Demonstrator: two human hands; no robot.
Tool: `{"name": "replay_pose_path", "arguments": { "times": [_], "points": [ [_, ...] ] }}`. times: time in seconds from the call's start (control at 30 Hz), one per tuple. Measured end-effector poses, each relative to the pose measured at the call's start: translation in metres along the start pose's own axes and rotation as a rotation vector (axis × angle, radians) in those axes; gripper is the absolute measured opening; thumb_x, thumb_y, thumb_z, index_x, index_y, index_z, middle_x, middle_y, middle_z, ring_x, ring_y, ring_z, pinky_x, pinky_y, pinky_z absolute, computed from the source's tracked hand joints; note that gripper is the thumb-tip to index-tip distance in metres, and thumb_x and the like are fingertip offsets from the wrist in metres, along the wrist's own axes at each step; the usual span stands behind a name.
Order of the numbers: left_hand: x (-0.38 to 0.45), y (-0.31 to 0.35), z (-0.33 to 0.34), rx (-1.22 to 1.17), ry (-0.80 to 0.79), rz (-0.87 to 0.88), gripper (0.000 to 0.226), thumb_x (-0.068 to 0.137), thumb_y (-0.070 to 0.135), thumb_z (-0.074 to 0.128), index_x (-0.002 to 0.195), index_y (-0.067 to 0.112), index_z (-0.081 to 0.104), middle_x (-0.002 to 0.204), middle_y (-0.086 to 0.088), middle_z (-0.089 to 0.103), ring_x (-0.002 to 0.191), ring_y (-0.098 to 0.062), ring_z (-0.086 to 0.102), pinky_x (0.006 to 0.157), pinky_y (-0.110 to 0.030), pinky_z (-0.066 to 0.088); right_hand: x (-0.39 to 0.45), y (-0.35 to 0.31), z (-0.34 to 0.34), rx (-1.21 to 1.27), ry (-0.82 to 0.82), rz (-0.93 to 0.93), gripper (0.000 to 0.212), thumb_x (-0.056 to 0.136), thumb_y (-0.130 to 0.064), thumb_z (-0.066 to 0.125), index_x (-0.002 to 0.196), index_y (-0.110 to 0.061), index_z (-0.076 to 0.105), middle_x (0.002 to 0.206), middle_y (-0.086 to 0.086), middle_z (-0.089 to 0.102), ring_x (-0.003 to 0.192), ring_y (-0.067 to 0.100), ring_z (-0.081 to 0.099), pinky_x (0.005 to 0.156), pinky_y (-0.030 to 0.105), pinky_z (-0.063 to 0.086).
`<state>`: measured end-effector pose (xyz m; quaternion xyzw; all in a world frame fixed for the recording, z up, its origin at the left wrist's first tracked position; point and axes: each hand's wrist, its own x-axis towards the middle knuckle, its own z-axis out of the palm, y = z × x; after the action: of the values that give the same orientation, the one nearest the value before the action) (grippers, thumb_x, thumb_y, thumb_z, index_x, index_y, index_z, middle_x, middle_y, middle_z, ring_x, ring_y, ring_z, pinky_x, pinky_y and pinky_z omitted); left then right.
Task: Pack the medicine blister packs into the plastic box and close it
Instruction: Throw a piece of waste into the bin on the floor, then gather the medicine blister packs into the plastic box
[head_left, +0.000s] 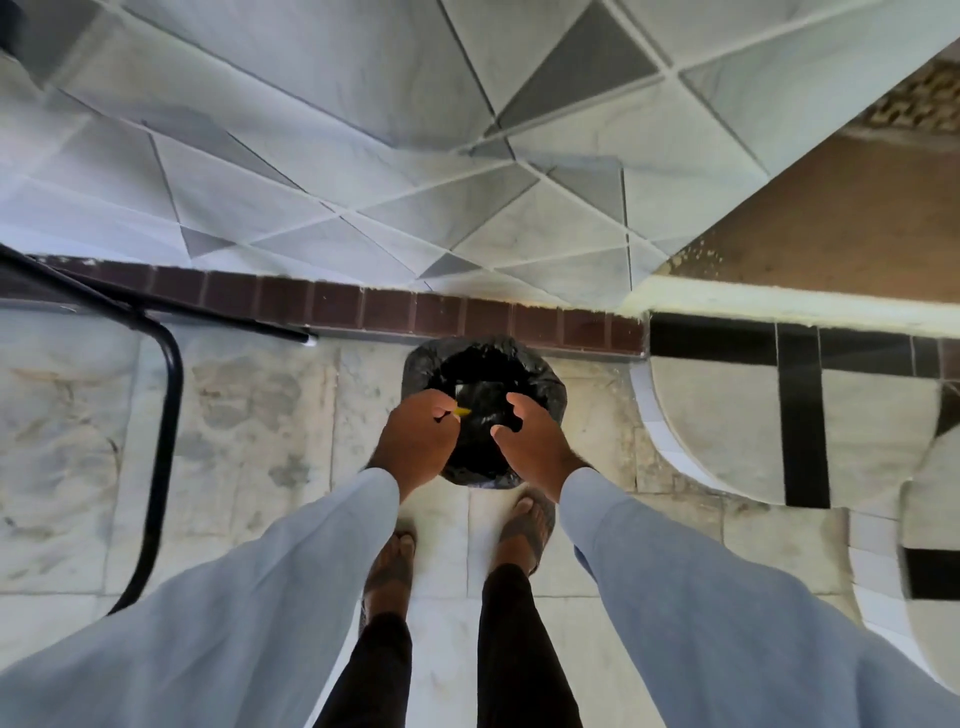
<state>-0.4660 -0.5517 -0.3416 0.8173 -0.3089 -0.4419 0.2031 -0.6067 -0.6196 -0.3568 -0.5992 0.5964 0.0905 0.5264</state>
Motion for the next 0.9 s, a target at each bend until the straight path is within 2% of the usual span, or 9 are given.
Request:
{"name": "replay_pose_path", "arguments": {
  "times": [0.07,0.13,0.2,0.27,0.37,0.5,0.63,0.77,0.9],
  "points": [
    [-0.018,0.029,-0.029,-0.017,0.046,0.067,0.031,0.087,0.017,0.051,0.115,0.016,0.064,0.124,-0.004,0.063,0.114,-0.022,0.056,0.09,-0.023,0.039,-0.026,-0.033,-0.016,0.009,0.042,-0.042,0.058,0.093,-0.028,0.051,0.146,-0.02,0.03,0.15,0.008,0.038,0.137,0.027,0.037,0.111,0.041,0.035],
    [-0.037,0.06,-0.059,-0.05,0.076,0.143,0.028,0.087,0.016,0.05,0.11,0.016,0.065,0.119,-0.004,0.065,0.112,-0.023,0.058,0.093,-0.028,0.044,-0.053,-0.067,-0.03,0.036,0.1,-0.095,0.057,0.093,-0.031,0.051,0.145,-0.02,0.032,0.15,0.006,0.038,0.136,0.026,0.039,0.108,0.039,0.036],
    [-0.061,0.093,-0.096,-0.026,0.099,0.273,0.021,0.088,0.012,0.05,0.1,0.012,0.067,0.111,-0.007,0.066,0.107,-0.027,0.06,0.091,-0.033,0.046,-0.09,-0.106,-0.045,0.084,0.179,-0.169,0.055,0.092,-0.032,0.053,0.143,-0.021,0.036,0.148,0.007,0.042,0.133,0.024,0.043,0.107,0.037,0.037],
    [-0.09,0.125,-0.133,-0.049,0.178,0.351,0.021,0.088,0.012,0.051,0.102,0.013,0.066,0.113,-0.005,0.064,0.106,-0.023,0.059,0.092,-0.03,0.043,-0.133,-0.144,-0.059,0.13,0.283,-0.253,0.049,0.092,-0.031,0.055,0.138,-0.021,0.042,0.141,0.007,0.05,0.125,0.023,0.051,0.104,0.033,0.04],
    [-0.14,0.168,-0.19,-0.149,0.277,0.484,0.017,0.087,0.017,0.054,0.099,0.021,0.066,0.108,0.002,0.064,0.096,-0.016,0.06,0.088,-0.025,0.044,-0.203,-0.198,-0.08,0.177,0.453,-0.409,0.04,0.092,-0.029,0.058,0.129,-0.021,0.051,0.129,0.006,0.059,0.115,0.018,0.056,0.092,0.022,0.039],
    [-0.213,0.199,-0.269,-0.165,0.398,0.739,0.014,0.086,0.014,0.058,0.097,0.018,0.067,0.102,-0.001,0.066,0.092,-0.015,0.061,0.088,-0.027,0.048,-0.302,-0.254,-0.103,0.264,0.599,-0.612,0.035,0.09,-0.033,0.061,0.123,-0.023,0.055,0.114,0.004,0.065,0.095,0.016,0.062,0.076,0.018,0.041],
    [-0.282,0.194,-0.339,-0.081,0.61,0.949,0.014,0.084,0.015,0.06,0.096,0.02,0.066,0.094,0.004,0.064,0.087,-0.012,0.059,0.086,-0.028,0.048,-0.391,-0.288,-0.109,0.224,0.71,-0.849,0.032,0.088,-0.031,0.064,0.118,-0.021,0.057,0.104,0.006,0.066,0.079,0.015,0.064,0.07,0.014,0.043],
    [-0.376,0.164,-0.398,0.097,0.876,1.078,0.023,0.084,0.026,0.053,0.101,0.018,0.066,0.101,0.0,0.066,0.098,-0.021,0.058,0.092,-0.029,0.04,-0.475,-0.305,-0.091,0.165,0.827,-1.064,0.029,0.088,-0.03,0.063,0.115,-0.02,0.057,0.098,0.004,0.065,0.072,0.003,0.06,0.067,0.008,0.044],
    [-0.47,0.112,-0.434,0.235,1.092,1.08,0.023,0.084,0.025,0.053,0.1,0.017,0.066,0.102,-0.004,0.066,0.099,-0.027,0.057,0.091,-0.037,0.041,-0.545,-0.303,-0.049,0.127,0.866,-1.21,0.031,0.089,-0.036,0.061,0.116,-0.023,0.056,0.1,0.0,0.063,0.08,0.013,0.062,0.075,0.028,0.052]
  ]
}}
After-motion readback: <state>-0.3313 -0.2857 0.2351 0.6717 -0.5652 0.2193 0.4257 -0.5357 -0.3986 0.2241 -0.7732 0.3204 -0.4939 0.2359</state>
